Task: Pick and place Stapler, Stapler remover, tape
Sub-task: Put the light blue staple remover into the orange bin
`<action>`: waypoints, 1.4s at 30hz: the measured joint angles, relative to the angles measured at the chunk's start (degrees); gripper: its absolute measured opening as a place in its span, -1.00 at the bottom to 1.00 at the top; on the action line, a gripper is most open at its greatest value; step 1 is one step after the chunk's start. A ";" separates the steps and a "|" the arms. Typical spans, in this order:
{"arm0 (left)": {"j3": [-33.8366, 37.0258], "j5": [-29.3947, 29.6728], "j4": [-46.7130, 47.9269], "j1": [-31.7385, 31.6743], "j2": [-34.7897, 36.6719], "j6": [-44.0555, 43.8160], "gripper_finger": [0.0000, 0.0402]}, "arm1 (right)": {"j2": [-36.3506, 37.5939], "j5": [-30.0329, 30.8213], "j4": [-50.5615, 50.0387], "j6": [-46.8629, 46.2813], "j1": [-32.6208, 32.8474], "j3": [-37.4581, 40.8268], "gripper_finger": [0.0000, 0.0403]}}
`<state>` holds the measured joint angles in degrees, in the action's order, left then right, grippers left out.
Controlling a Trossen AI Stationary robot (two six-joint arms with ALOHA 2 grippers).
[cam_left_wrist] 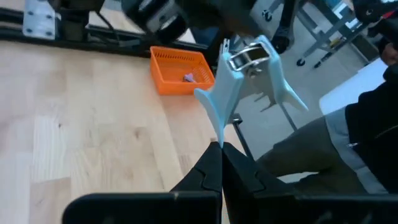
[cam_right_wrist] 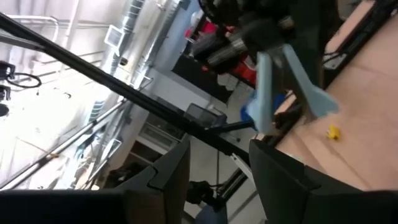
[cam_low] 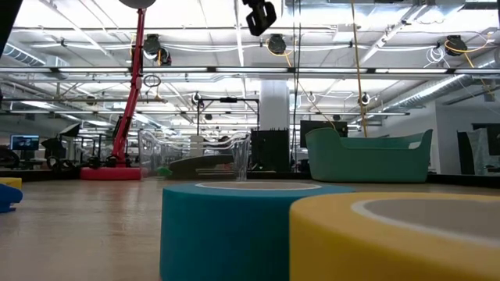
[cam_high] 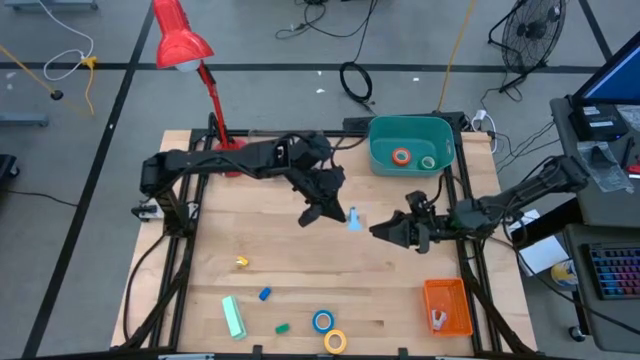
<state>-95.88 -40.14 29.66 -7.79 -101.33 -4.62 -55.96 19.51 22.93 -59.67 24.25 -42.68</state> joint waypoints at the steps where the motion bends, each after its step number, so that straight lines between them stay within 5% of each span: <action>1: 0.00 0.00 -0.12 -0.07 0.05 -0.02 -1.00 | -0.30 0.01 -0.01 -0.16 -0.06 0.02 -0.22; 27: 0.00 0.83 -0.82 0.81 0.01 -1.16 -1.00 | -6.26 -1.66 5.07 0.28 -3.67 0.02 -0.23; 42: 0.03 -1.81 -0.17 0.83 0.04 -3.34 -0.99 | -6.54 -1.77 5.47 1.77 -3.59 0.02 -0.97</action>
<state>-95.85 -41.95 29.49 -6.96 -101.30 -7.97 -62.50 17.74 28.40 -57.90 20.67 -42.65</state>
